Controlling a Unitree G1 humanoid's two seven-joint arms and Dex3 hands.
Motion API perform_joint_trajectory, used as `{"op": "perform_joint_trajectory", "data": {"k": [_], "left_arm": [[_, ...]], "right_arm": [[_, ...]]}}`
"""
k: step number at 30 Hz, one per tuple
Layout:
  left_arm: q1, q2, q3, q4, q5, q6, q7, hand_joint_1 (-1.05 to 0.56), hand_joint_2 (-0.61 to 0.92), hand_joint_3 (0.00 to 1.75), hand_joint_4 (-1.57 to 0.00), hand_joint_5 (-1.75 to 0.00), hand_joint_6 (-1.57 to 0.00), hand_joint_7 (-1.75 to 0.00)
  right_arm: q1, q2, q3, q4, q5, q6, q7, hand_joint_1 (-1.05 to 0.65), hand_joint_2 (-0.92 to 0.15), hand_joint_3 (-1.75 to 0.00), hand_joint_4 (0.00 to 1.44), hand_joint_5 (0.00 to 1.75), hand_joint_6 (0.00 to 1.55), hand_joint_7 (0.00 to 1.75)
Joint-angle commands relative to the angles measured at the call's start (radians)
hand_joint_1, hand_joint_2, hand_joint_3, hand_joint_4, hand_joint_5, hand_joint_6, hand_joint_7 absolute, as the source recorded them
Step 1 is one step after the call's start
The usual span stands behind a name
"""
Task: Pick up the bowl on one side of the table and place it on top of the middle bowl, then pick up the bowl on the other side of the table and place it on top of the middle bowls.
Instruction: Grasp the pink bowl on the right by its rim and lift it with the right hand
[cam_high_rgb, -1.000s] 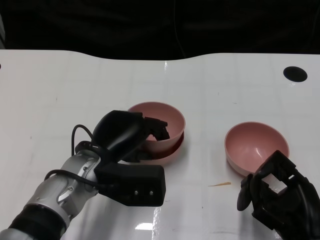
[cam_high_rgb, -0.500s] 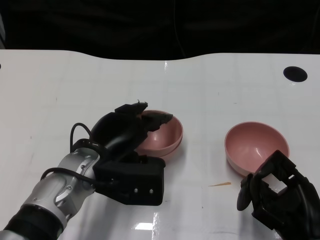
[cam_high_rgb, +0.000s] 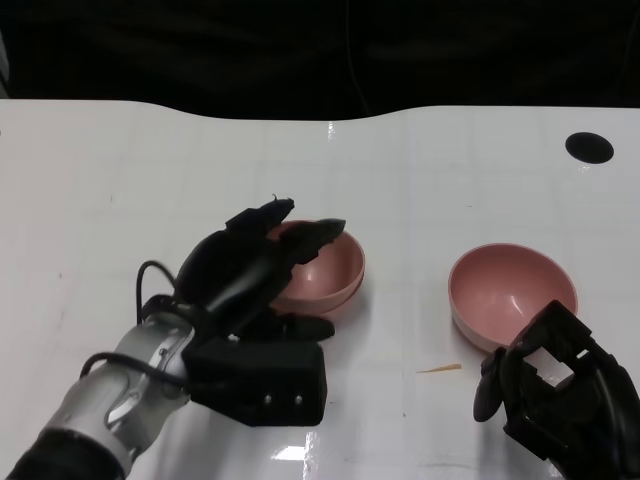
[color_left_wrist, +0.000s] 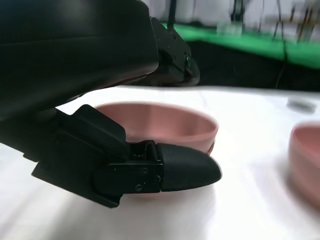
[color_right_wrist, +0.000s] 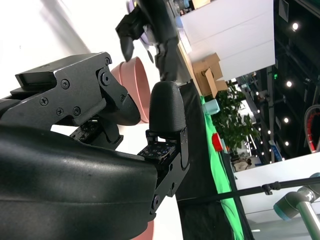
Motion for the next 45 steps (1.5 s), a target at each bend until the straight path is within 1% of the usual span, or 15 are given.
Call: {"op": "perform_joint_trajectory", "data": {"k": [1,4,6,7,8,9,11,13,18,26,31,36,41,43,45], "left_arm": [[0.032,-0.002,0.045,-0.023,-0.027,-0.061,0.129,-0.42,0.92,0.07,-0.92,-0.1,-0.89,-0.06],[0.085,0.002,0.111,-0.067,-0.154,-0.185,0.126,-0.26,0.92,0.12,-1.18,-0.19,-1.05,-0.09],[0.105,0.004,0.135,-0.089,-0.195,-0.217,0.108,-0.14,0.92,0.22,-1.0,-0.75,-1.14,-0.09],[0.128,0.0,0.155,-0.116,-0.252,-0.24,0.078,-0.12,0.92,0.24,-0.94,-0.88,-1.16,-0.08],[0.157,0.0,0.173,-0.155,-0.314,-0.252,0.037,-0.04,0.85,0.49,-0.85,-1.13,-1.21,-0.13],[0.186,0.001,0.189,-0.198,-0.372,-0.251,-0.007,0.03,0.69,0.86,-0.74,-1.42,-1.15,-0.37],[0.242,-0.002,0.213,-0.284,-0.497,-0.223,-0.108,0.07,0.58,1.12,-0.66,-1.61,-0.92,-0.93],[0.296,-0.017,0.23,-0.354,-0.65,-0.202,-0.21,0.09,0.52,1.25,-0.64,-1.71,-0.79,-1.29],[0.413,-0.049,0.278,-0.533,-0.982,-0.051,-0.403,0.08,0.52,1.43,-0.83,-1.75,-0.75,-1.71],[0.543,-0.018,0.381,-0.716,-1.291,0.264,-0.594,0.07,0.57,1.51,-0.95,-1.75,-0.78,-1.75],[0.611,0.031,0.454,-0.737,-1.342,0.391,-0.671,0.12,0.56,1.53,-0.97,-1.75,-0.8,-1.75],[0.63,0.071,0.515,-0.681,-1.409,0.481,-0.815,0.14,0.7,1.4,-0.97,-1.75,-0.78,-1.75],[0.626,0.104,0.547,-0.647,-1.424,0.564,-0.902,0.12,0.75,1.32,-0.99,-1.75,-0.8,-1.75],[0.628,0.109,0.563,-0.641,-1.433,0.598,-0.916,0.18,0.72,1.47,-1.05,-1.75,-0.86,-1.75],[0.629,0.106,0.58,-0.637,-1.446,0.625,-0.928,0.19,0.7,1.53,-1.06,-1.75,-0.87,-1.75]], "right_arm": [[0.007,-0.004,-0.007,-0.002,0.006,-0.009,-0.005,0.03,-0.72,-1.17,0.86,1.75,0.54,1.75],[0.003,-0.011,-0.009,0.001,0.006,-0.006,-0.001,0.03,-0.72,-1.17,0.86,1.75,0.54,1.75],[0.003,-0.015,-0.008,-0.001,0.004,-0.002,-0.001,0.02,-0.72,-1.17,0.85,1.75,0.53,1.75],[0.002,-0.016,-0.01,-0.002,0.011,0.008,0.0,0.02,-0.72,-1.17,0.85,1.75,0.53,1.75],[0.001,-0.017,-0.012,-0.003,0.014,0.014,-0.001,0.02,-0.72,-1.17,0.85,1.75,0.53,1.75],[0.001,-0.016,-0.013,-0.004,0.015,0.019,-0.004,0.02,-0.72,-1.17,0.85,1.75,0.53,1.75],[0.001,-0.015,-0.015,-0.006,0.012,0.02,-0.006,0.03,-0.72,-1.17,0.85,1.75,0.54,1.75],[-0.002,-0.016,-0.018,0.002,0.026,0.016,0.014,0.04,-0.73,-1.18,0.85,1.75,0.53,1.75],[-0.001,-0.017,-0.018,0.002,0.024,0.014,0.018,0.02,-0.73,-1.15,0.84,1.75,0.53,1.75],[-0.003,-0.019,-0.02,-0.001,0.021,0.013,0.018,0.03,-0.73,-1.15,0.85,1.75,0.53,1.75],[-0.016,0.0,-0.026,0.045,-0.05,-0.143,-0.011,0.07,-0.7,-1.18,0.87,1.75,0.54,1.75],[-0.095,-0.019,-0.073,0.2,-0.234,-0.542,-0.095,0.09,-0.68,-1.16,0.87,1.75,0.55,1.75],[-0.148,-0.109,-0.104,0.228,-0.331,-0.66,-0.155,0.08,-0.82,-0.91,0.78,1.75,0.62,1.55],[-0.147,-0.141,-0.139,0.174,-0.48,-0.673,-0.246,0.0,-0.79,-0.8,0.75,1.55,0.73,1.18],[-0.15,-0.16,-0.164,0.152,-0.619,-0.705,-0.337,-0.01,-0.77,-0.74,0.76,1.42,0.8,0.97]]}}
